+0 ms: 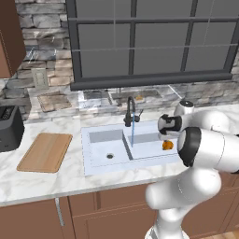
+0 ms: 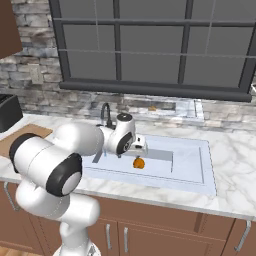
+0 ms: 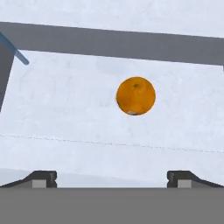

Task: Pick the orange from the sink and place it on the cutting board to airdry. Then turn off the sink faucet.

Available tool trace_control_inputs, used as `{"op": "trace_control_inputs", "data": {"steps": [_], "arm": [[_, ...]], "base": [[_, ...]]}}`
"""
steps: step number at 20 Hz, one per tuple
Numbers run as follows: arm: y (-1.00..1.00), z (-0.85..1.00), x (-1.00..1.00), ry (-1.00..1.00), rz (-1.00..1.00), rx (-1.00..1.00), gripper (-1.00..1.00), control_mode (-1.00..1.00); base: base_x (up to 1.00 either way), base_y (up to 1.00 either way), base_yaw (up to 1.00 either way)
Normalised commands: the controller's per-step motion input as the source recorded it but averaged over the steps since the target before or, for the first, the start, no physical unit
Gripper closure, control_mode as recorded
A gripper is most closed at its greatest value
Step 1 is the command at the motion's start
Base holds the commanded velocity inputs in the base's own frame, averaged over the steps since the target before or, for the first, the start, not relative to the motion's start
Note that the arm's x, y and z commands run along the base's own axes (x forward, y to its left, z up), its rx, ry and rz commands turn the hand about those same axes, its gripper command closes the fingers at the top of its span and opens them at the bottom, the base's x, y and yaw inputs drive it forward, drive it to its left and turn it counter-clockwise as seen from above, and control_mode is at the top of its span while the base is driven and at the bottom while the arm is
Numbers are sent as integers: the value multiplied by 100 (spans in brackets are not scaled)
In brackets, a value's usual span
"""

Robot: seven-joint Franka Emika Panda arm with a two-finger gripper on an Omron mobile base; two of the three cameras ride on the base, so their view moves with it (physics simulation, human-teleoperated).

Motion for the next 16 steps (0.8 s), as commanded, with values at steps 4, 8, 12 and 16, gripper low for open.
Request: {"op": "trace_control_inputs", "data": {"steps": [4,8,12,16], "arm": [[-5,-5,14,1,-2,2,-100,-100],[-6,-6,9,0,-1,2,-100,-100],[-6,-11,6,0,-1,1,-100,-100],[-4,-17,5,0,-1,0,-100,-100]], "base": [[0,0,0],[0,0,0],[0,0,0],[0,0,0]]}}
